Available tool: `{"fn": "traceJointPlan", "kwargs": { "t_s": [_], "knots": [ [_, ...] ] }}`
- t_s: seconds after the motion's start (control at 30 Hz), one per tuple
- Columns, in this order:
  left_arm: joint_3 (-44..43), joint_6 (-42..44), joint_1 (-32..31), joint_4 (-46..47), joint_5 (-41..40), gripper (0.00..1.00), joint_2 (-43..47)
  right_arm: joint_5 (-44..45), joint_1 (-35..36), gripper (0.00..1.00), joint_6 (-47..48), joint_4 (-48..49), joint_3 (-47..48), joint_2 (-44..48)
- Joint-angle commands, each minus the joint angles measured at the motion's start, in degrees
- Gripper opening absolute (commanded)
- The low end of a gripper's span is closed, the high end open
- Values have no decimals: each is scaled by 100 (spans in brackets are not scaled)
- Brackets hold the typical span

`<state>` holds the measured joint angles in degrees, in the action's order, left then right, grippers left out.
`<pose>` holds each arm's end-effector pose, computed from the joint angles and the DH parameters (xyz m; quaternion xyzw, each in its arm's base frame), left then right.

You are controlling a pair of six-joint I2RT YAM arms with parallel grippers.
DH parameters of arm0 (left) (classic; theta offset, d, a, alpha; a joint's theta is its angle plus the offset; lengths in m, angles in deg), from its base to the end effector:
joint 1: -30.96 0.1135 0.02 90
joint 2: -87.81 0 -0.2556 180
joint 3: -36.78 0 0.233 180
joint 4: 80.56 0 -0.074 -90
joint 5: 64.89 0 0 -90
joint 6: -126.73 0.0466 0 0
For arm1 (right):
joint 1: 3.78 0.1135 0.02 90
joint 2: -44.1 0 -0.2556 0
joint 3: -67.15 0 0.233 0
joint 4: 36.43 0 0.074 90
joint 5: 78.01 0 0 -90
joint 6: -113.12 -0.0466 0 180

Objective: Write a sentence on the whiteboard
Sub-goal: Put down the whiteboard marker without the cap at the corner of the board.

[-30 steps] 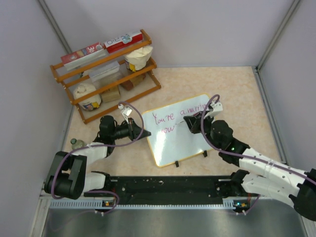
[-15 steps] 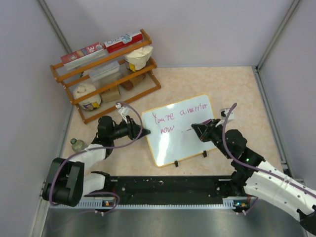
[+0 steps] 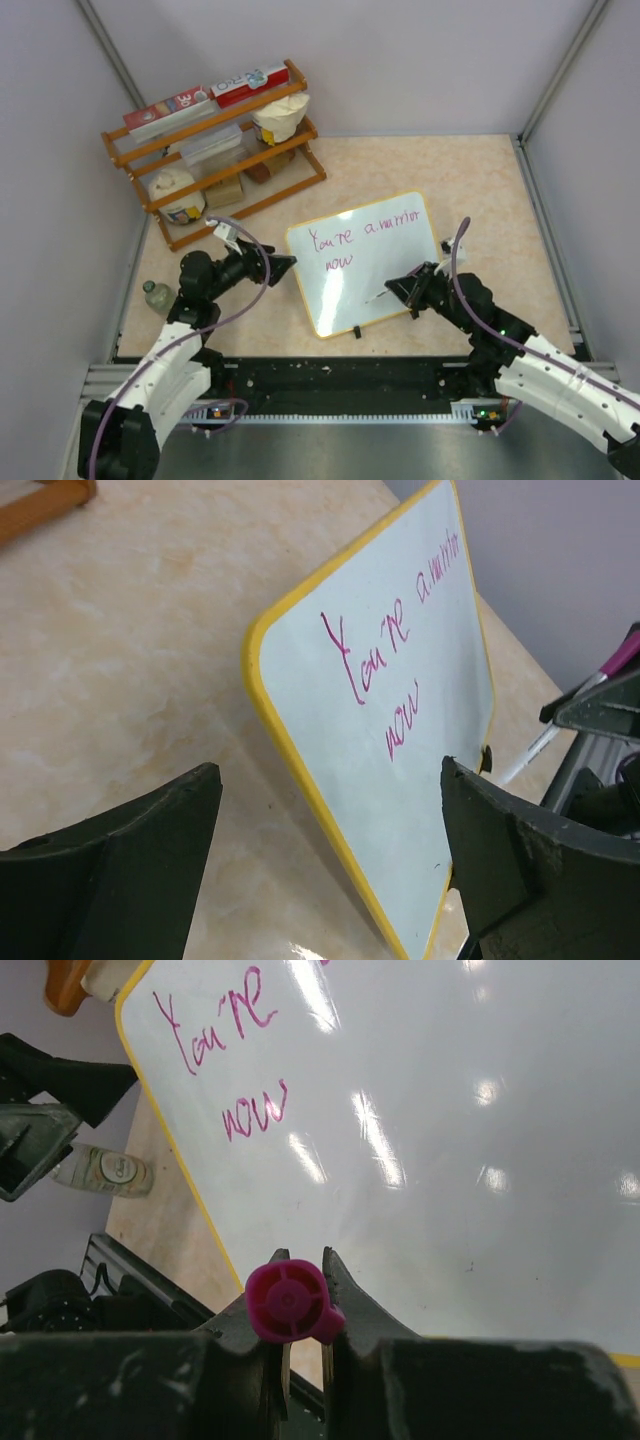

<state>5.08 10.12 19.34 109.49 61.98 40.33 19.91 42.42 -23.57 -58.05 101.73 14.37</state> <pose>0.1728 -0.0641 0.2274 0.1186 0.7252 -0.4300 0.5246 0.1052 0.1004 0.2253 0.0446 0.8006 0.3930 0.4502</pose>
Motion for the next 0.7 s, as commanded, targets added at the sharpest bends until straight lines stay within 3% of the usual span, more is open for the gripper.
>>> {"fn": "traceJointPlan", "kwargs": {
  "t_s": [0.0, 0.2, 0.33, 0.6, 0.63, 0.67],
  "knots": [
    [95, 77, 19, -694, -1161, 95, 818, -221, -58, 0, -541, -340, -24, 161],
    [26, 42, 28, -1117, -1586, 98, 1470, -642, -49, 0, -1323, -798, -383, 381],
    [-150, 24, 28, -1196, -1515, 98, 1470, -985, -49, 0, -1807, -964, -761, 609],
    [-520, -28, 28, -1145, -1200, 98, 1268, -836, -49, 0, -2423, -1940, -1307, 1768],
    [-563, -98, 28, -1109, -1181, 98, 1251, -810, -49, 2, -2449, -2045, -1333, 1857],
    [-590, -125, 28, -1074, -1155, 98, 1224, -810, -49, 12, -2510, -2072, -1385, 1910]
  ]
}}
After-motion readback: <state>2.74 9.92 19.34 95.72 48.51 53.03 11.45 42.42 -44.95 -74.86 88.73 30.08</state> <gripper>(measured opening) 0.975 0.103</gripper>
